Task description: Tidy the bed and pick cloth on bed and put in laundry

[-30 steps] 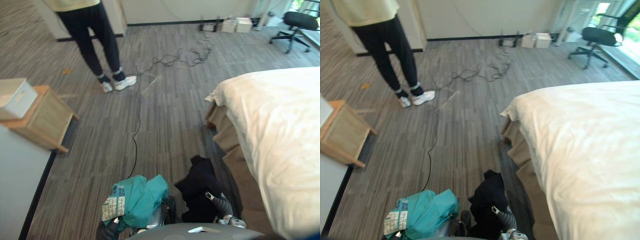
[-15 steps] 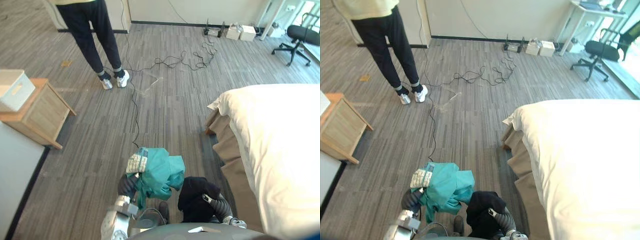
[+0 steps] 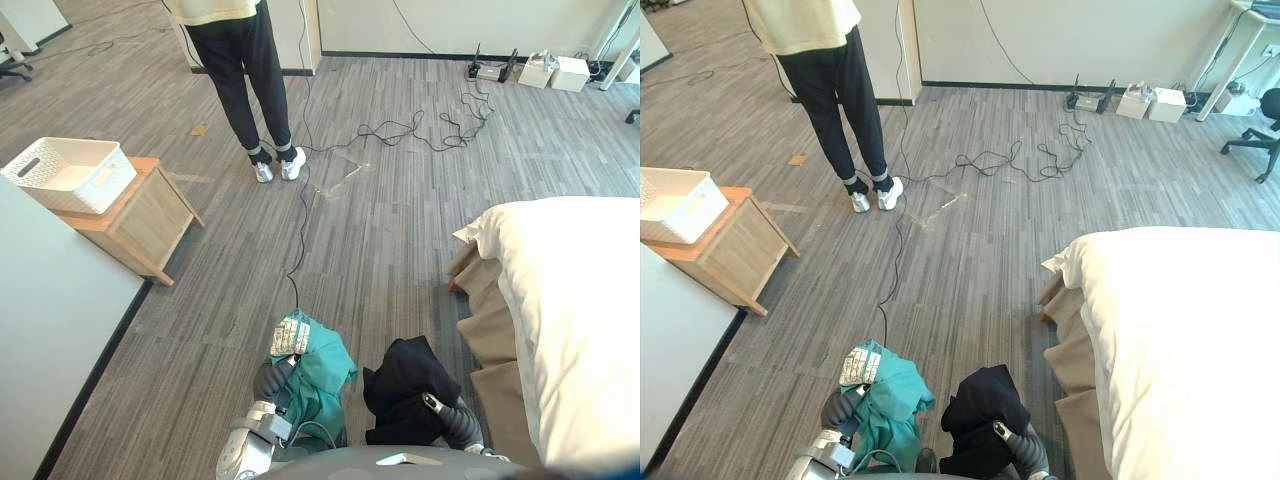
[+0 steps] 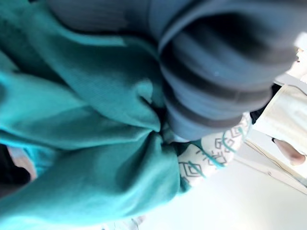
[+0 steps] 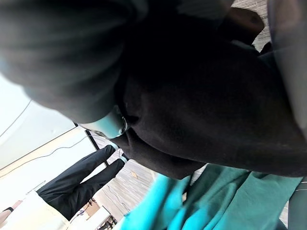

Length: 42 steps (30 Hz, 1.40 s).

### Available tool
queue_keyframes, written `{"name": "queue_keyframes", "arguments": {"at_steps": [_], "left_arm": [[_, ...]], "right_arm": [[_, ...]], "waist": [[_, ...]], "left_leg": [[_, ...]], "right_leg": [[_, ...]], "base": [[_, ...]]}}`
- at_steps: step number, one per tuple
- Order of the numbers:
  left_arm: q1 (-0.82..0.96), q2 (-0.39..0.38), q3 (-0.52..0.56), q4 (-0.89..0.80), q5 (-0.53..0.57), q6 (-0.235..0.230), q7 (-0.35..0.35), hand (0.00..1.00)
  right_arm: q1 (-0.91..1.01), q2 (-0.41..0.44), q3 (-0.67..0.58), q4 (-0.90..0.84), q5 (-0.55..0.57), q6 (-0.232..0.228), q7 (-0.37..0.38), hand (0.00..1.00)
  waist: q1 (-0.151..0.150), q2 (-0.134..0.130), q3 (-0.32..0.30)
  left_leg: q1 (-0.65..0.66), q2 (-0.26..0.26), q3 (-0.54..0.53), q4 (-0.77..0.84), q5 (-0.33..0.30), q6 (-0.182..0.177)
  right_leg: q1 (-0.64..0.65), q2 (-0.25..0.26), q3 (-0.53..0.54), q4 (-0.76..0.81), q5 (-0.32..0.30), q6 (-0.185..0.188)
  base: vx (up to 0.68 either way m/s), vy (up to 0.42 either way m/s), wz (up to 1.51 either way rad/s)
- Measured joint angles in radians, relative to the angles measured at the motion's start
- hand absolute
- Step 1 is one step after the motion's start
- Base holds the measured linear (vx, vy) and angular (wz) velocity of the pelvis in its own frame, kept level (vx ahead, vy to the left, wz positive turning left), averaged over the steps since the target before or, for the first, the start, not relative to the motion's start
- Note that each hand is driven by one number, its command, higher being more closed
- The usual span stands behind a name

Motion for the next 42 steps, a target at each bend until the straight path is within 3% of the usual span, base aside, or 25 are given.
{"name": "queue_keyframes", "arguments": {"at_steps": [1,8,11,17,20,22,25,31,32,34,35,36,41,42], "left_arm": [[0.072,-0.022,-0.012,-0.031,-0.002,0.001,0.000,1.00],[0.076,-0.022,-0.018,-0.027,0.008,-0.002,0.009,1.00],[0.077,-0.023,-0.022,0.007,0.062,-0.018,0.070,1.00],[0.067,-0.024,-0.043,0.137,0.155,-0.063,0.257,1.00],[0.047,-0.017,-0.038,0.147,0.196,-0.104,0.331,1.00],[0.028,-0.025,0.001,0.140,0.227,-0.124,0.353,1.00],[0.011,-0.024,0.048,0.136,0.233,-0.125,0.357,1.00],[0.005,-0.023,0.053,0.135,0.232,-0.125,0.366,1.00],[0.012,-0.023,0.047,0.136,0.233,-0.125,0.366,1.00],[0.022,-0.025,0.023,0.135,0.233,-0.125,0.368,1.00],[0.034,-0.030,0.005,0.136,0.235,-0.126,0.368,1.00],[0.043,-0.031,-0.008,0.144,0.235,-0.126,0.368,1.00],[0.074,-0.051,-0.014,0.139,0.231,-0.133,0.364,1.00],[0.081,-0.059,-0.022,0.136,0.232,-0.137,0.363,1.00]], "right_arm": [[0.072,0.027,0.004,-0.083,-0.004,0.042,0.001,1.00],[0.069,0.027,0.006,-0.081,-0.006,0.042,-0.004,1.00],[0.041,0.024,0.018,-0.046,-0.017,0.038,-0.030,1.00],[-0.041,0.019,0.022,0.053,-0.017,0.029,-0.106,1.00],[-0.079,0.013,0.021,0.065,-0.032,0.026,-0.118,1.00],[-0.106,-0.008,0.018,0.062,-0.052,0.022,-0.110,1.00],[-0.106,-0.053,0.014,0.062,-0.050,0.009,-0.090,1.00],[-0.115,-0.087,-0.037,0.062,-0.048,-0.011,-0.055,1.00],[-0.127,-0.093,-0.036,0.061,-0.054,-0.017,-0.046,1.00],[-0.117,-0.102,-0.040,0.062,-0.054,-0.018,-0.046,1.00],[-0.118,-0.102,-0.030,0.062,-0.055,-0.018,-0.048,1.00],[-0.127,-0.092,-0.010,0.072,-0.060,-0.017,-0.058,1.00],[-0.150,-0.070,0.067,0.072,-0.137,-0.020,-0.086,1.00],[-0.142,-0.052,0.079,0.073,-0.164,-0.032,-0.107,1.00]], "waist": [[-0.024,0.033,-0.063],[-0.023,0.032,-0.061],[-0.023,0.030,-0.051],[-0.017,0.023,-0.028],[0.011,0.013,0.007],[0.021,0.019,0.053],[0.030,0.037,0.078],[0.031,0.061,0.107],[0.032,0.070,0.128],[0.032,0.084,0.128],[0.034,0.105,0.122],[0.036,0.100,0.121],[0.070,0.080,0.085],[0.076,0.080,0.050]], "left_leg": [[0.022,0.017,0.071,-0.048,0.020,-0.007],[0.021,0.020,0.076,-0.048,0.019,-0.007],[0.016,0.024,0.079,-0.048,0.020,-0.007],[0.001,0.031,0.073,-0.041,0.016,-0.014],[-0.080,0.048,0.080,0.134,-0.079,-0.030],[-0.187,0.094,0.115,0.409,-0.159,-0.065],[-0.244,0.143,0.164,0.591,-0.165,-0.074],[-0.228,0.148,0.165,0.618,-0.157,-0.083],[-0.231,0.148,0.159,0.607,-0.208,-0.072],[-0.225,0.156,0.142,0.514,-0.191,-0.072],[-0.226,0.175,0.138,0.442,-0.155,-0.067],[-0.219,0.164,0.153,0.450,-0.160,-0.031],[-0.230,0.103,0.210,0.484,-0.245,0.023],[-0.233,0.080,0.222,0.479,-0.280,0.049]], "right_leg": [[0.025,0.024,0.051,-0.051,-0.003,-0.015],[0.016,0.026,0.053,-0.053,-0.003,-0.015],[0.008,0.029,0.053,-0.056,-0.002,-0.017],[0.026,0.042,0.030,-0.120,0.026,-0.018],[0.029,0.042,0.023,-0.118,0.026,-0.018],[0.058,0.055,-0.026,-0.119,0.026,-0.018],[0.105,0.066,-0.066,-0.120,0.027,-0.018],[0.147,0.067,-0.074,-0.125,0.030,-0.019],[0.171,0.064,-0.081,-0.130,0.031,-0.019],[0.201,0.068,-0.086,-0.148,0.028,-0.017],[0.209,0.076,-0.085,-0.156,0.010,-0.009],[0.211,0.057,-0.078,-0.138,-0.016,0.002],[0.160,-0.035,-0.027,-0.074,-0.064,0.035],[0.115,-0.064,-0.014,0.077,-0.081,0.045]], "base": [[0.00,0.000,0.00],[0.00,0.000,-0.01],[0.00,0.000,-0.05],[0.04,-0.024,0.06],[0.06,-0.047,-0.01],[0.04,-0.060,0.15],[0.02,-0.036,0.07],[0.02,0.012,0.08],[-0.01,0.055,0.22],[-0.01,0.093,0.21],[0.01,0.183,0.12],[0.02,0.206,0.08],[0.13,0.243,-0.22],[0.24,0.219,-0.12]]}}
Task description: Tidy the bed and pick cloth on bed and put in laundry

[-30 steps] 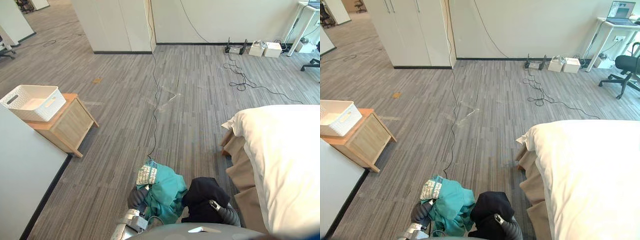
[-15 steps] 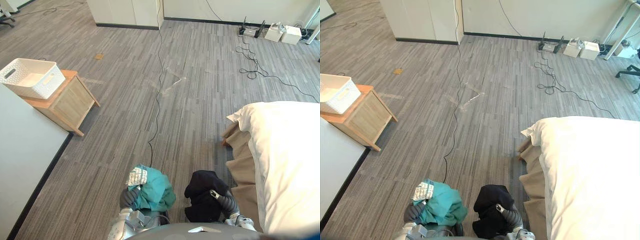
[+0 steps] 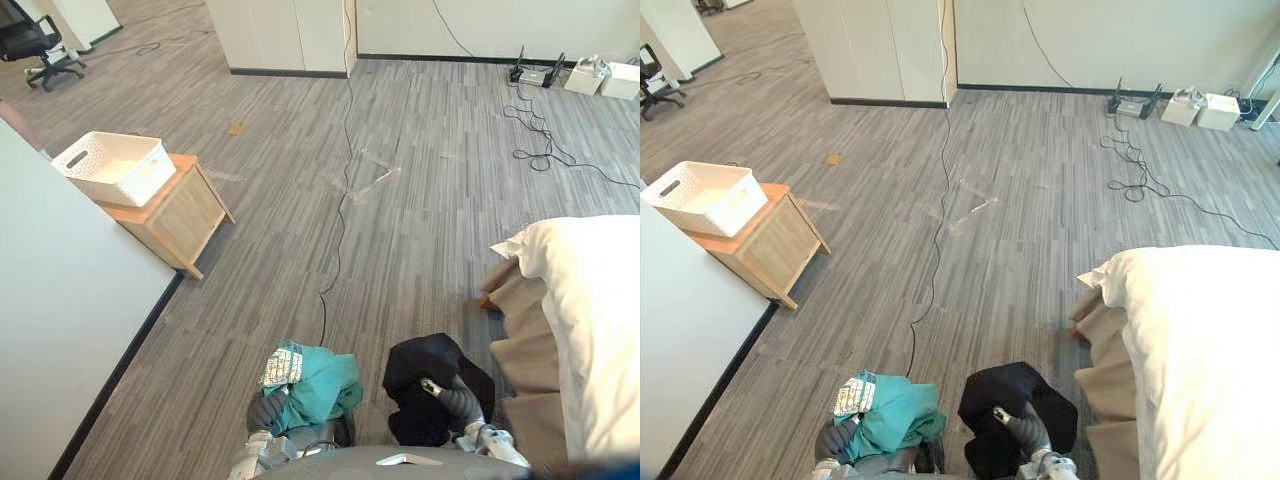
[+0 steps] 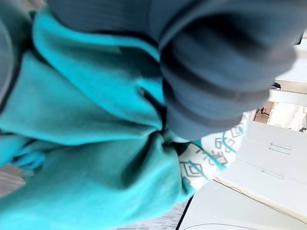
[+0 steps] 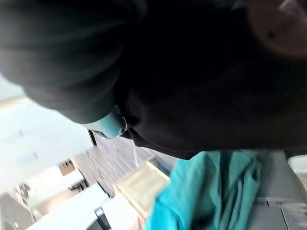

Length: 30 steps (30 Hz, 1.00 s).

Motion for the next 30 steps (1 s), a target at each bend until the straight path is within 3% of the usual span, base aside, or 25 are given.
{"name": "queue_keyframes", "arguments": {"at_steps": [1,2,3,4,5,6,7,9,11,12,14,15,16,17,18,19,20,21,23,24,25,26,28,30], "left_arm": [[0.000,-0.004,0.001,0.000,0.000,-0.003,0.000,1.00],[0.000,-0.001,-0.001,0.001,0.001,-0.012,0.000,1.00],[0.000,0.008,-0.004,0.000,0.009,-0.024,0.000,1.00],[0.005,0.017,-0.005,0.000,0.024,-0.026,0.002,1.00],[0.008,0.036,-0.025,0.000,0.041,-0.028,0.012,1.00],[0.008,0.041,-0.034,0.000,0.041,-0.028,0.014,1.00],[-0.002,0.047,-0.055,-0.010,0.043,-0.027,0.034,1.00],[-0.029,0.051,-0.073,-0.037,0.043,-0.022,0.045,1.00],[-0.057,0.052,-0.076,-0.056,0.051,-0.004,0.044,1.00],[-0.071,0.053,-0.075,-0.053,0.071,0.007,0.044,1.00],[-0.077,0.057,-0.071,-0.046,0.079,0.011,0.042,1.00],[-0.069,0.060,-0.060,-0.043,0.079,0.010,0.040,1.00],[-0.067,0.063,-0.058,-0.042,0.079,0.010,0.040,1.00],[-0.054,0.075,-0.052,-0.039,0.079,0.009,0.033,1.00],[-0.032,0.087,-0.048,-0.039,0.079,0.006,0.028,1.00],[-0.028,0.088,-0.048,-0.036,0.079,0.007,0.027,1.00],[-0.032,0.066,-0.048,0.000,0.079,0.009,0.023,1.00],[-0.029,0.048,-0.042,0.003,0.079,0.009,0.018,1.00],[-0.028,0.032,-0.042,0.003,0.079,0.008,-0.002,1.00],[-0.026,0.024,-0.042,0.002,0.075,0.008,-0.032,1.00],[-0.024,0.019,-0.040,0.002,0.073,0.008,-0.043,1.00],[-0.016,0.005,-0.041,0.000,0.073,0.007,-0.073,1.00],[-0.005,-0.004,-0.043,-0.002,0.077,0.008,-0.104,1.00],[0.015,-0.005,-0.043,-0.017,0.076,0.007,-0.125,1.00]], "right_arm": [[-0.002,0.002,0.005,0.000,-0.004,-0.001,-0.006,1.00],[-0.008,0.009,0.013,0.000,-0.011,-0.005,-0.013,1.00],[-0.018,0.029,0.014,0.000,-0.011,-0.018,-0.016,1.00],[-0.018,0.037,0.019,0.000,-0.011,-0.026,-0.016,1.00],[-0.017,0.036,0.024,-0.003,-0.011,-0.038,-0.014,1.00],[-0.017,0.035,0.023,-0.005,-0.010,-0.039,-0.014,1.00],[-0.015,0.032,0.024,-0.024,-0.008,-0.040,-0.019,1.00],[-0.003,0.031,0.025,-0.059,-0.002,-0.041,-0.036,1.00],[-0.001,0.030,0.027,-0.078,0.033,-0.040,-0.061,1.00],[-0.006,0.028,0.025,-0.078,0.042,-0.039,-0.070,1.00],[-0.009,0.029,0.012,-0.079,0.063,-0.036,-0.073,1.00],[-0.014,0.033,0.004,-0.084,0.073,-0.029,-0.069,1.00],[-0.016,0.033,0.001,-0.088,0.073,-0.024,-0.068,1.00],[-0.023,0.033,0.000,-0.102,0.073,-0.013,-0.059,1.00],[-0.018,0.036,0.001,-0.126,0.073,0.000,-0.050,1.00],[-0.015,0.035,-0.001,-0.137,0.073,0.003,-0.050,1.00],[-0.023,0.019,-0.014,-0.143,0.081,0.011,-0.050,1.00],[-0.058,0.013,-0.030,-0.145,0.088,0.028,-0.051,1.00],[-0.080,0.008,-0.041,-0.151,0.101,0.044,-0.051,1.00],[-0.091,-0.001,-0.044,-0.158,0.112,0.062,-0.051,1.00],[-0.093,-0.005,-0.046,-0.160,0.113,0.066,-0.051,1.00],[-0.093,-0.012,-0.046,-0.171,0.120,0.077,-0.051,1.00],[-0.090,-0.014,-0.065,-0.174,0.131,0.081,-0.051,1.00],[-0.093,-0.022,-0.076,-0.174,0.132,0.082,-0.048,1.00]], "waist": [[0.001,0.000,0.000],[0.002,-0.009,-0.001],[0.000,-0.029,0.001],[0.000,-0.039,0.007],[-0.007,-0.056,0.009],[-0.012,-0.057,0.008],[-0.023,-0.059,0.006],[-0.034,-0.057,0.007],[-0.049,-0.043,0.016],[-0.055,-0.031,0.026],[-0.054,-0.016,0.037],[-0.049,-0.017,0.040],[-0.048,-0.020,0.042],[-0.046,-0.035,0.049],[-0.052,-0.051,0.044],[-0.059,-0.051,0.044],[-0.066,-0.011,0.035],[-0.055,0.010,0.036],[-0.067,0.029,0.036],[-0.065,0.038,0.039],[-0.066,0.043,0.044],[-0.054,0.067,0.056],[-0.039,0.057,0.065],[-0.023,0.054,0.068]], "left_leg": [[0.003,0.000,0.002,0.001,-0.006,0.009],[0.012,-0.003,0.004,-0.002,-0.017,0.016],[0.058,-0.023,0.004,-0.030,-0.025,0.017],[0.091,-0.041,0.001,-0.064,-0.021,0.011],[0.152,-0.057,-0.014,-0.117,-0.013,0.004],[0.170,-0.060,-0.023,-0.132,-0.011,0.004],[0.221,-0.061,-0.054,-0.185,-0.003,0.007],[0.257,-0.062,-0.103,-0.223,0.009,0.010],[0.309,-0.054,-0.166,-0.251,0.007,-0.003],[0.336,-0.044,-0.189,-0.250,0.002,-0.025],[0.385,-0.024,-0.220,-0.250,-0.018,-0.066],[0.415,-0.016,-0.228,-0.248,-0.039,-0.100],[0.428,-0.014,-0.228,-0.248,-0.046,-0.113],[0.466,-0.011,-0.235,-0.245,-0.074,-0.155],[0.490,-0.003,-0.255,-0.226,-0.115,-0.171],[0.497,0.005,-0.259,-0.219,-0.136,-0.171],[0.496,0.065,-0.255,-0.193,-0.176,-0.177],[0.457,0.102,-0.250,-0.103,-0.168,-0.190],[0.385,0.133,-0.254,0.034,-0.134,-0.190],[0.278,0.180,-0.251,0.263,0.004,-0.178],[0.252,0.199,-0.252,0.331,0.061,-0.175],[0.166,0.246,-0.255,0.545,0.079,-0.172],[0.059,0.232,-0.255,0.700,0.055,-0.146],[-0.057,0.165,-0.246,0.691,0.007,-0.140]], "right_leg": [[-0.042,-0.010,0.009,0.110,-0.005,0.009],[-0.126,-0.030,0.017,0.342,0.021,0.015],[-0.212,-0.067,0.012,0.578,0.097,0.015],[-0.241,-0.087,0.001,0.665,0.105,0.009],[-0.272,-0.098,-0.033,0.734,0.087,-0.025],[-0.282,-0.096,-0.047,0.740,0.078,-0.036],[-0.340,-0.078,-0.083,0.721,0.032,-0.038],[-0.414,-0.074,-0.131,0.641,-0.004,-0.043],[-0.474,-0.057,-0.156,0.456,0.001,-0.046],[-0.480,-0.042,-0.155,0.349,0.025,-0.041],[-0.495,-0.021,-0.154,0.150,0.133,-0.046],[-0.515,-0.019,-0.147,0.045,0.215,-0.045],[-0.517,-0.018,-0.144,0.023,0.238,-0.045],[-0.536,-0.020,-0.130,-0.002,0.300,-0.057],[-0.549,-0.026,-0.113,0.023,0.341,-0.115],[-0.554,-0.023,-0.109,0.048,0.389,-0.154],[-0.588,0.008,-0.133,0.155,0.337,-0.167],[-0.617,0.016,-0.137,0.233,0.250,-0.190],[-0.613,0.033,-0.163,0.258,0.191,-0.202],[-0.566,0.079,-0.170,0.234,0.146,-0.211],[-0.539,0.100,-0.169,0.209,0.143,-0.212],[-0.441,0.170,-0.169,0.121,0.141,-0.216],[-0.341,0.216,-0.152,0.039,0.132,-0.228],[-0.245,0.255,-0.108,-0.054,0.129,-0.231]], "base": [[0.23,0.177,-0.09],[0.27,0.144,-0.01],[0.33,0.171,0.01],[0.37,0.138,0.08],[0.24,0.071,0.12],[0.36,0.074,0.38],[0.30,0.047,0.41],[0.31,0.024,0.77],[0.43,-0.030,1.08],[0.51,-0.077,1.07],[0.45,-0.125,0.71],[0.36,-0.133,0.43],[0.57,-0.271,0.53],[0.52,-0.302,0.57],[0.52,-0.302,0.65],[0.42,-0.292,0.59],[0.50,-0.364,0.19],[0.60,-0.455,0.08],[0.47,-0.413,0.13],[0.46,-0.421,0.14],[0.52,-0.459,-0.10],[0.41,-0.309,-0.25],[0.40,-0.253,-0.38],[0.36,-0.202,-0.63]]}}
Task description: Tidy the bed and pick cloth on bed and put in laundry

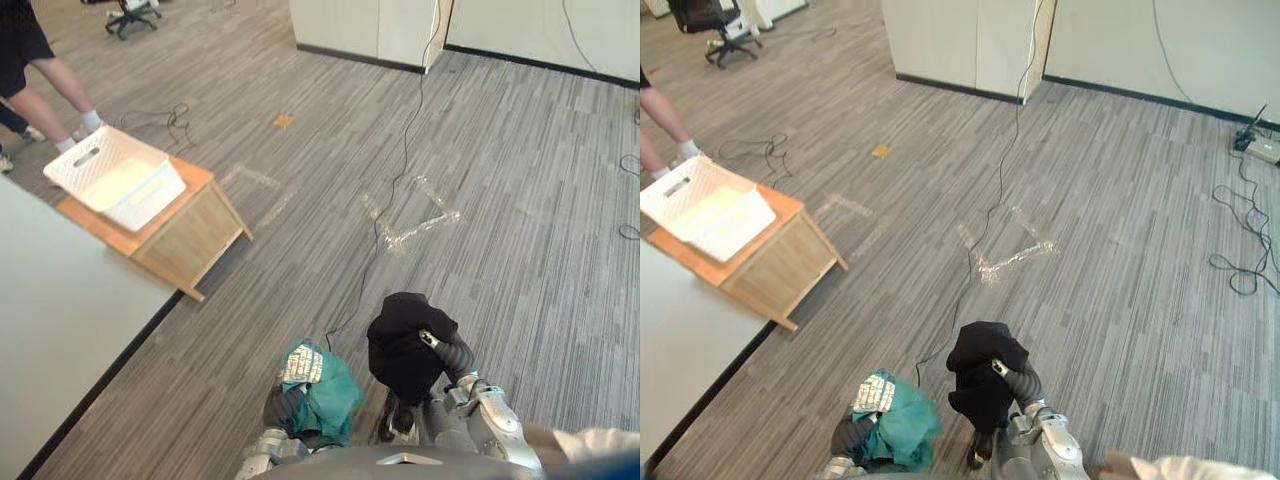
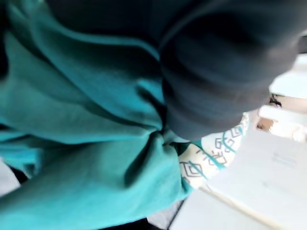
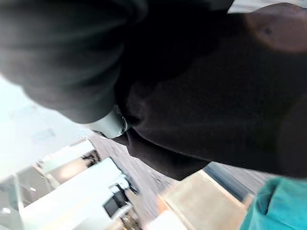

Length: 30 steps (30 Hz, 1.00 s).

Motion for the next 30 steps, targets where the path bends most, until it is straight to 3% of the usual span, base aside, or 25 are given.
{"name": "queue_keyframes", "arguments": {"at_steps": [2,3,4,5,6,7,8,10,11,12,13,14,15,16,17,18,20,22,24,25,26,27,28,30], "left_arm": [[0.012,0.002,0.000,-0.023,-0.007,-0.002,0.001,1.00],[0.011,0.004,-0.002,-0.034,-0.013,-0.003,0.004,1.00],[0.009,0.004,-0.019,-0.042,-0.025,-0.003,0.013,1.00],[0.007,0.005,-0.027,-0.042,-0.032,-0.003,0.018,1.00],[0.004,0.003,-0.054,-0.042,-0.049,-0.003,0.030,1.00],[0.006,0.004,-0.074,-0.042,-0.050,-0.002,0.041,1.00],[0.007,0.004,-0.079,-0.042,-0.050,-0.002,0.044,1.00],[-0.005,0.004,-0.086,-0.043,-0.058,-0.001,0.048,1.00],[-0.004,0.004,-0.086,-0.043,-0.060,-0.001,0.049,1.00],[0.000,0.006,-0.084,-0.036,-0.077,0.001,0.050,1.00],[-0.005,0.005,-0.082,-0.026,-0.079,0.002,0.053,1.00],[-0.030,0.001,-0.066,-0.016,-0.079,0.005,0.081,1.00],[-0.035,0.004,-0.059,-0.019,-0.079,0.005,0.089,1.00],[-0.038,0.006,-0.050,-0.021,-0.079,0.004,0.092,1.00],[-0.040,0.016,-0.035,-0.031,-0.078,0.001,0.115,1.00],[-0.046,0.023,-0.033,-0.028,-0.078,0.002,0.141,1.00],[-0.048,0.027,-0.033,-0.028,-0.078,0.005,0.173,1.00],[-0.069,0.045,-0.026,-0.045,-0.079,0.015,0.204,1.00],[-0.107,0.056,-0.019,-0.053,-0.079,0.041,0.218,1.00],[-0.122,0.058,-0.018,-0.053,-0.080,0.062,0.221,1.00],[-0.125,0.058,-0.018,-0.051,-0.081,0.068,0.219,1.00],[-0.125,0.058,-0.003,-0.029,-0.080,0.080,0.203,1.00],[-0.124,0.058,0.005,-0.020,-0.081,0.081,0.197,1.00],[-0.106,0.059,0.053,-0.009,-0.088,0.081,0.190,1.00]], "right_arm": [[-0.001,-0.016,-0.004,0.001,0.000,0.003,0.015,1.00],[0.002,-0.017,-0.002,0.000,-0.002,0.012,0.031,1.00],[0.010,-0.028,-0.002,0.000,-0.003,0.017,0.040,1.00],[0.013,-0.031,-0.002,0.000,-0.003,0.019,0.042,1.00],[0.035,-0.039,-0.002,0.000,-0.003,0.020,0.044,1.00],[0.066,-0.050,-0.002,0.000,-0.004,0.020,0.053,1.00],[0.079,-0.050,-0.002,0.000,-0.004,0.020,0.056,1.00],[0.118,-0.055,0.002,0.005,-0.007,0.016,0.063,1.00],[0.120,-0.059,0.011,0.022,-0.014,0.014,0.062,1.00],[0.122,-0.052,0.018,0.035,-0.021,0.014,0.062,1.00],[0.121,-0.047,0.017,0.044,-0.023,0.013,0.061,1.00],[0.114,-0.024,0.018,0.091,-0.030,0.014,0.061,1.00],[0.106,-0.016,0.019,0.101,-0.037,0.014,0.061,1.00],[0.106,-0.014,0.019,0.106,-0.045,0.013,0.063,1.00],[0.089,0.007,0.019,0.126,-0.062,0.009,0.068,1.00],[0.091,0.018,0.019,0.128,-0.073,0.008,0.070,1.00],[0.101,0.016,0.039,0.126,-0.095,-0.010,0.073,1.00],[0.115,0.019,0.066,0.117,-0.102,-0.041,0.071,1.00],[0.121,0.022,0.083,0.103,-0.101,-0.048,0.054,1.00],[0.122,0.022,0.084,0.098,-0.101,-0.049,0.039,1.00],[0.122,0.022,0.083,0.096,-0.101,-0.049,0.034,1.00],[0.121,0.018,0.080,0.095,-0.100,-0.051,0.035,1.00],[0.121,0.019,0.080,0.094,-0.100,-0.051,0.035,1.00],[0.129,0.021,0.080,0.077,-0.100,-0.048,0.049,1.00]], "waist": [[0.018,-0.003,0.004],[0.019,-0.010,0.011],[0.010,-0.015,0.014],[0.007,-0.015,0.015],[0.003,-0.015,0.016],[0.002,-0.015,0.020],[0.001,-0.013,0.020],[-0.001,-0.010,0.018],[0.011,-0.018,0.007],[0.023,-0.039,-0.015],[0.020,-0.044,-0.019],[0.010,-0.079,-0.044],[0.016,-0.090,-0.045],[0.022,-0.090,-0.049],[0.023,-0.117,-0.042],[0.012,-0.126,-0.036],[0.001,-0.115,-0.033],[-0.023,-0.100,-0.028],[-0.027,-0.100,-0.026],[-0.027,-0.096,-0.024],[-0.027,-0.093,-0.023],[-0.026,-0.093,-0.022],[-0.025,-0.094,-0.022],[-0.015,-0.105,-0.023]], "left_leg": [[-0.065,-0.048,0.036,-0.133,-0.027,-0.007],[-0.075,-0.087,0.078,-0.307,-0.024,-0.007],[-0.071,-0.118,0.126,-0.495,0.001,-0.006],[-0.067,-0.127,0.147,-0.562,0.020,-0.006],[-0.050,-0.149,0.224,-0.745,0.093,0.000],[-0.036,-0.161,0.297,-0.842,0.153,0.005],[-0.036,-0.165,0.325,-0.858,0.169,0.011],[-0.042,-0.161,0.421,-0.879,0.206,0.059],[-0.048,-0.169,0.458,-0.890,0.210,0.111],[-0.061,-0.186,0.470,-0.869,0.247,0.248],[-0.064,-0.190,0.469,-0.847,0.246,0.280],[-0.076,-0.197,0.430,-0.758,0.151,0.319],[-0.069,-0.199,0.421,-0.743,0.122,0.312],[-0.059,-0.206,0.409,-0.739,0.103,0.303],[-0.014,-0.236,0.365,-0.743,0.069,0.289],[0.063,-0.260,0.313,-0.756,0.048,0.272],[0.148,-0.267,0.236,-0.780,0.032,0.262],[0.238,-0.268,0.100,-0.837,0.031,0.254],[0.292,-0.268,-0.031,-0.881,0.034,0.230],[0.321,-0.268,-0.113,-0.894,0.024,0.211],[0.331,-0.268,-0.144,-0.894,0.018,0.202],[0.356,-0.263,-0.215,-0.892,-0.003,0.167],[0.363,-0.261,-0.231,-0.888,-0.013,0.158],[0.383,-0.244,-0.286,-0.837,-0.101,0.116]], "right_leg": [[0.074,0.021,0.035,-0.071,-0.001,0.001],[0.126,0.021,0.053,-0.098,-0.011,0.008],[0.176,0.020,0.057,-0.112,-0.015,0.014],[0.192,0.020,0.054,-0.119,-0.018,0.019],[0.250,0.021,0.044,-0.147,-0.029,0.038],[0.314,0.026,0.030,-0.175,-0.042,0.060],[0.337,0.031,0.022,-0.185,-0.045,0.067],[0.409,0.056,-0.016,-0.210,-0.083,0.122],[0.428,0.055,-0.019,-0.199,-0.128,0.133],[0.433,0.039,-0.028,-0.162,-0.182,0.162],[0.430,0.030,-0.029,-0.128,-0.191,0.174],[0.318,-0.051,-0.059,0.192,-0.196,0.208],[0.265,-0.087,-0.065,0.336,-0.169,0.227],[0.220,-0.120,-0.069,0.453,-0.126,0.218],[0.113,-0.214,-0.078,0.724,-0.016,0.162],[0.056,-0.286,-0.083,0.862,-0.037,0.149],[0.015,-0.311,-0.070,0.870,-0.068,0.150],[-0.078,-0.307,-0.027,0.782,-0.106,0.171],[-0.169,-0.296,0.005,0.583,-0.113,0.179],[-0.207,-0.288,0.032,0.407,-0.092,0.197],[-0.217,-0.282,0.054,0.334,-0.073,0.205],[-0.222,-0.265,0.132,0.120,0.019,0.214],[-0.224,-0.264,0.155,0.072,0.046,0.217],[-0.241,-0.269,0.208,-0.010,0.116,0.233]], "base": [[0.36,-0.157,-0.77],[0.49,-0.146,-0.51],[0.45,-0.108,-0.27],[0.46,-0.081,-0.14],[0.48,-0.060,-0.06],[0.47,-0.046,-0.01],[0.56,-0.030,0.19],[0.53,-0.007,0.15],[0.53,0.006,-0.20],[0.55,-0.002,-0.16],[0.70,0.035,0.41],[0.60,0.058,0.56],[0.59,0.082,0.51],[0.46,0.053,0.31],[0.58,0.034,0.82],[0.72,0.006,1.23],[0.61,-0.036,1.28],[0.61,-0.138,1.82],[0.55,-0.214,1.95],[0.37,-0.185,1.49],[0.54,-0.326,1.93],[0.35,-0.256,1.35],[0.54,-0.424,1.69],[0.52,-0.505,1.18]]}}
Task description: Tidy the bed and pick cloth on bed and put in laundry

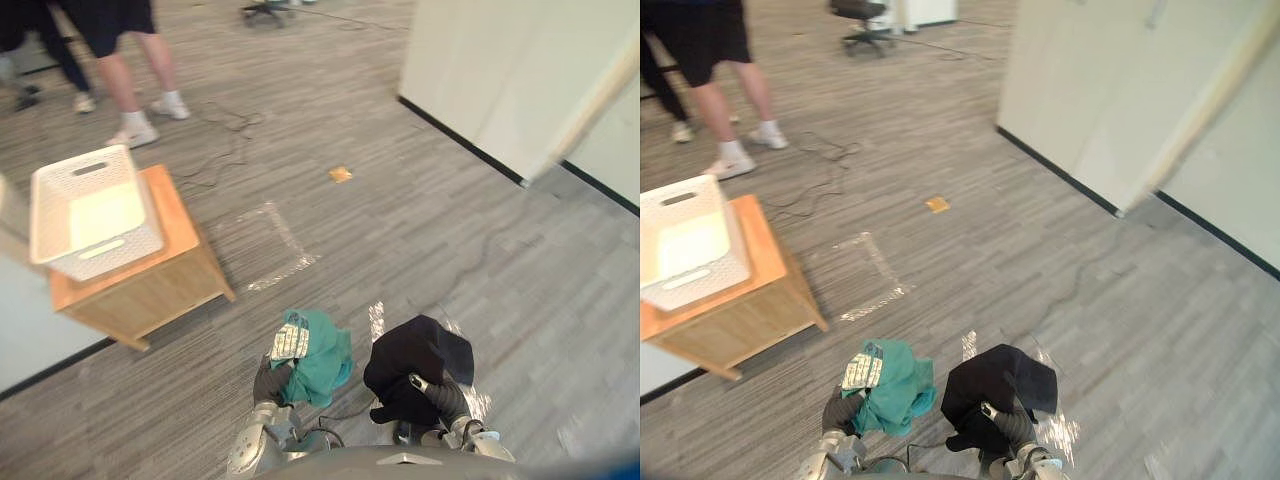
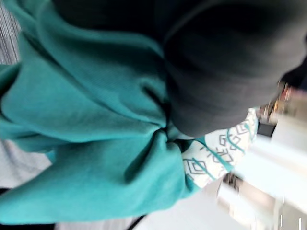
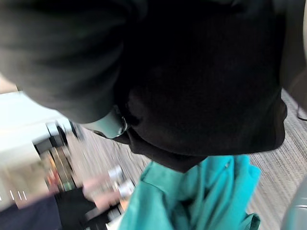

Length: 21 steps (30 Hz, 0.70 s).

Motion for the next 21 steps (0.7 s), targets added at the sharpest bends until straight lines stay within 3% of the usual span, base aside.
{"name": "queue_keyframes", "arguments": {"at_steps": [1,2,3,4,5,7,8,9,11,13,14,16,17,18,19,20,21], "left_arm": [[0.029,0.001,0.033,0.001,-0.006,0.000,-0.013,1.00],[0.036,-0.004,0.041,0.006,-0.010,0.000,-0.021,1.00],[0.060,-0.017,0.053,0.011,-0.022,-0.001,-0.048,1.00],[0.082,-0.023,0.068,0.016,-0.038,-0.001,-0.077,1.00],[0.082,-0.026,0.073,0.017,-0.040,-0.001,-0.085,1.00],[0.085,-0.057,0.089,0.020,-0.061,0.000,-0.117,1.00],[0.088,-0.070,0.089,0.020,-0.079,0.005,-0.148,1.00],[0.095,-0.073,0.088,0.020,-0.079,0.013,-0.179,1.00],[0.103,-0.072,0.090,0.021,-0.079,0.029,-0.203,1.00],[0.102,-0.074,0.091,0.019,-0.079,0.048,-0.233,1.00],[0.093,-0.073,0.089,0.016,-0.110,0.093,-0.265,1.00],[0.083,-0.070,0.090,0.016,-0.128,0.123,-0.283,1.00],[0.071,-0.059,0.085,0.016,-0.155,0.153,-0.304,1.00],[0.057,-0.044,0.074,0.019,-0.192,0.187,-0.325,1.00],[0.054,-0.038,0.070,0.019,-0.203,0.198,-0.331,1.00],[0.048,-0.029,0.066,0.024,-0.234,0.213,-0.348,1.00],[0.032,-0.006,0.065,0.038,-0.256,0.236,-0.358,1.00]], "right_arm": [[0.005,-0.009,-0.002,-0.019,-0.001,0.002,0.023,1.00],[0.005,-0.018,-0.007,-0.028,0.001,0.002,0.035,1.00],[0.003,-0.045,-0.024,-0.056,0.004,-0.002,0.081,1.00],[0.001,-0.052,-0.029,-0.082,0.025,-0.008,0.121,1.00],[-0.001,-0.053,-0.033,-0.086,0.035,-0.011,0.130,1.00],[-0.006,-0.073,-0.037,-0.089,0.069,-0.011,0.141,1.00],[-0.004,-0.089,-0.035,-0.103,0.072,-0.006,0.139,1.00],[-0.006,-0.099,-0.035,-0.121,0.077,0.001,0.132,1.00],[-0.017,-0.095,-0.037,-0.122,0.079,0.013,0.119,1.00],[-0.017,-0.095,-0.041,-0.125,0.079,0.028,0.105,1.00],[-0.017,-0.095,-0.044,-0.127,0.077,0.048,0.095,1.00],[-0.006,-0.095,-0.042,-0.127,0.076,0.050,0.088,1.00],[0.002,-0.096,-0.039,-0.128,0.075,0.051,0.078,1.00],[0.009,-0.096,-0.039,-0.127,0.075,0.052,0.071,1.00],[0.013,-0.097,-0.039,-0.127,0.075,0.052,0.068,1.00],[0.025,-0.094,-0.038,-0.122,0.070,0.056,0.060,1.00],[0.024,-0.083,-0.028,-0.119,0.061,0.061,0.056,1.00]], "waist": [[0.008,0.010,-0.006],[0.017,0.014,-0.008],[0.030,0.060,-0.024],[0.026,0.071,-0.023],[0.026,0.073,-0.023],[0.009,0.069,-0.013],[0.018,0.086,-0.007],[0.030,0.096,-0.003],[0.037,0.092,-0.004],[0.047,0.095,-0.003],[0.052,0.094,-0.003],[0.052,0.094,-0.003],[0.051,0.094,-0.003],[0.050,0.094,-0.003],[0.051,0.094,-0.003],[0.060,0.075,-0.008],[0.063,0.047,-0.029]], "left_leg": [[0.007,0.029,-0.027,0.048,-0.070,-0.016],[0.012,0.049,-0.033,0.053,-0.092,-0.022],[0.015,0.113,-0.028,0.036,-0.129,-0.022],[0.033,0.153,-0.006,0.007,-0.121,0.005],[0.024,0.154,0.010,0.039,-0.094,-0.015],[-0.072,0.178,0.079,0.285,-0.004,-0.043],[-0.147,0.216,0.116,0.463,0.082,-0.081],[-0.224,0.252,0.175,0.648,0.103,-0.095],[-0.305,0.248,0.242,0.757,0.088,-0.089],[-0.372,0.219,0.299,0.727,0.054,-0.092],[-0.404,0.186,0.366,0.586,0.032,-0.092],[-0.407,0.166,0.403,0.481,0.033,-0.093],[-0.404,0.142,0.444,0.321,0.062,-0.090],[-0.394,0.118,0.467,0.096,0.167,-0.082],[-0.389,0.114,0.478,0.031,0.228,-0.070],[-0.351,0.099,0.511,-0.022,0.318,0.000],[-0.322,0.061,0.528,-0.045,0.316,0.001]], "right_leg": [[-0.010,0.007,-0.010,0.080,0.085,-0.017],[-0.020,0.017,-0.022,0.123,0.062,-0.022],[-0.064,0.035,-0.068,0.234,-0.026,-0.043],[-0.069,0.039,-0.107,0.290,-0.102,-0.046],[-0.067,0.033,-0.118,0.305,-0.125,-0.054],[0.016,0.027,-0.191,0.292,-0.156,-0.066],[0.101,0.051,-0.236,0.240,-0.163,-0.079],[0.189,0.079,-0.269,0.172,-0.176,-0.096],[0.265,0.092,-0.292,0.104,-0.187,-0.100],[0.329,0.102,-0.311,0.034,-0.189,-0.099],[0.386,0.104,-0.320,-0.020,-0.187,-0.103],[0.419,0.104,-0.322,-0.049,-0.190,-0.099],[0.448,0.098,-0.323,-0.069,-0.197,-0.086],[0.472,0.089,-0.324,-0.068,-0.216,-0.053],[0.485,0.088,-0.324,-0.069,-0.223,-0.042],[0.520,0.073,-0.312,-0.075,-0.241,-0.021],[0.541,0.051,-0.305,-0.094,-0.245,-0.013]], "base": [[0.47,-0.490,0.68],[0.44,-0.454,0.50],[0.45,-0.438,0.41],[0.46,-0.417,0.52],[0.46,-0.404,0.97],[0.36,-0.331,0.96],[0.33,-0.294,0.71],[0.31,-0.260,0.62],[0.25,-0.201,0.41],[0.28,-0.135,0.25],[0.37,-0.040,0.12],[0.34,0.002,0.05],[0.35,0.064,-0.09],[0.28,0.059,-0.13],[0.37,0.097,-0.21],[0.42,0.080,-0.12],[0.59,0.099,0.06]]}}
